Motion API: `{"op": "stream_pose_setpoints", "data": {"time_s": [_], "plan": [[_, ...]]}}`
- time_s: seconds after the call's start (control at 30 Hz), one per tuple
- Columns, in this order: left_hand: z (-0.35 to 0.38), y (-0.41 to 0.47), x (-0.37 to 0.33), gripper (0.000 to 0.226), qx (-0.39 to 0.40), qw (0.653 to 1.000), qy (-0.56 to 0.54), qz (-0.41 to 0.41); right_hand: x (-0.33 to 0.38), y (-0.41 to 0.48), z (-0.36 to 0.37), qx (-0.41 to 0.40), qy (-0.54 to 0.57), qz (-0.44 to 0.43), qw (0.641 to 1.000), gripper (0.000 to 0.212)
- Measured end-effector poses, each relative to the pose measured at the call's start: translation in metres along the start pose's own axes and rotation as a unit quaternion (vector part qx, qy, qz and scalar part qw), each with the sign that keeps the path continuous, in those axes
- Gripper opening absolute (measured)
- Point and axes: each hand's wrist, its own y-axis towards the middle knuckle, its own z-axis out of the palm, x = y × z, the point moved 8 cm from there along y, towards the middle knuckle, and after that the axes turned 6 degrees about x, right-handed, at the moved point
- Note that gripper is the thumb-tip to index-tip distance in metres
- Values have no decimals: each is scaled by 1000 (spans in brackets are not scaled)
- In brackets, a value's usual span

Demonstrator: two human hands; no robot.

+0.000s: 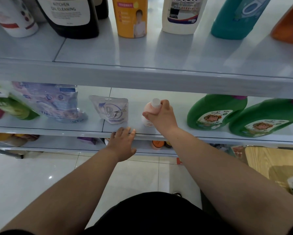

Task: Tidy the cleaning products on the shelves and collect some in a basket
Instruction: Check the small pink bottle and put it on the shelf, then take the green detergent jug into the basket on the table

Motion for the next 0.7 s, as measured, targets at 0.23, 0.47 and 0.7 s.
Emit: {"op": "stream_pose_setpoints", "data": {"time_s": [0.23, 0.47, 0.7], "plan": [[0, -16, 0, 75, -13, 999, -16, 36, 2, -7, 5, 33, -17, 35, 999, 78], [-13, -38, -23, 56, -45, 995, -33, 82, -26, -59, -11, 70, -193, 21, 978, 53], [-18, -41, -83, 51, -38, 987, -59, 142, -77, -115, -38, 70, -315, -27, 946, 19]]}}
